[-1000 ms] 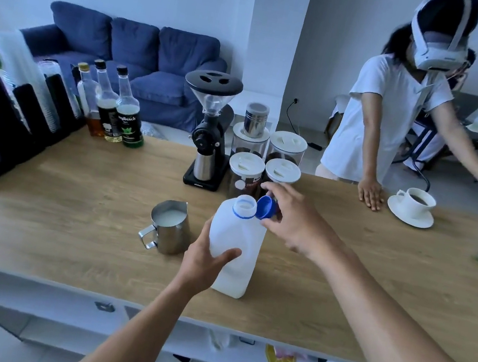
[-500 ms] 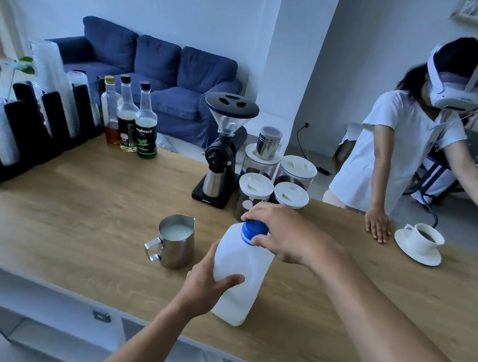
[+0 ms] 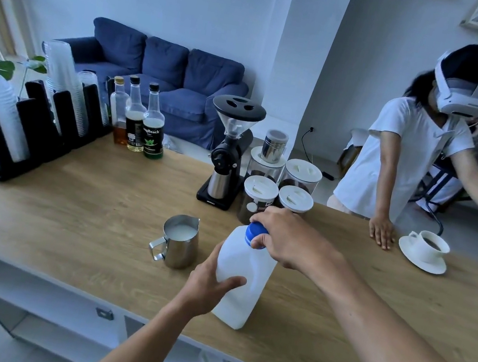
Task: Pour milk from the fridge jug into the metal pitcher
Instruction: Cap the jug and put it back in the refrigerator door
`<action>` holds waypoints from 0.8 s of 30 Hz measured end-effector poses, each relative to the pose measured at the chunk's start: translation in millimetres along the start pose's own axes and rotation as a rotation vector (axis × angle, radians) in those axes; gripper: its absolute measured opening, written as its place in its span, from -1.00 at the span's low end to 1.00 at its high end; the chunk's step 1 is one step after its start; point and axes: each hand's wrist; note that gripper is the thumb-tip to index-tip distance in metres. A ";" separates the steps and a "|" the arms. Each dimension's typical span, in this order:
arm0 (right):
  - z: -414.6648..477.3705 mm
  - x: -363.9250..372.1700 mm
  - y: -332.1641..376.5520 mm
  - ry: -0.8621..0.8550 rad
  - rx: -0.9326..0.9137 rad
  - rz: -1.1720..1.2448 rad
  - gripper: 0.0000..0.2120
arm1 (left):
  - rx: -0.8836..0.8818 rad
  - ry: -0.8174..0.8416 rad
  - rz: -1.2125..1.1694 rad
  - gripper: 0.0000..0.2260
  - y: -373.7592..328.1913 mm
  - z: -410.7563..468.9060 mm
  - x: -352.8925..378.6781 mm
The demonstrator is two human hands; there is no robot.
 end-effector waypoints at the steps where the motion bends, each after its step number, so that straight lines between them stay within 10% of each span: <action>1: -0.6 0.1 0.8 0.008 -0.008 -0.002 -0.64 | -0.001 0.003 -0.002 -0.35 -0.1 -0.4 0.0; 8: -6.4 -0.7 -4.9 0.118 -0.115 0.058 -0.41 | 0.006 0.058 0.006 -0.31 -1.0 1.3 -4.1; 12: -5.2 -3.2 -5.5 0.097 -0.083 0.065 -0.63 | 0.012 0.067 -0.003 -0.34 -0.1 2.6 -4.5; 20: 5.8 16.6 21.1 -0.178 0.087 -0.295 -0.57 | 0.040 0.037 0.004 -0.36 1.2 -1.0 -2.7; 24: 7.6 -0.7 8.6 0.006 0.015 -0.120 -0.55 | 0.042 0.049 0.005 -0.36 1.4 -1.1 -5.5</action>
Point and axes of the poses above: each hand's wrist, its own z-axis towards the middle knuckle, its own x-axis out of the palm, y = z × x, and after that the axes turned 1 degree about -y, right-handed
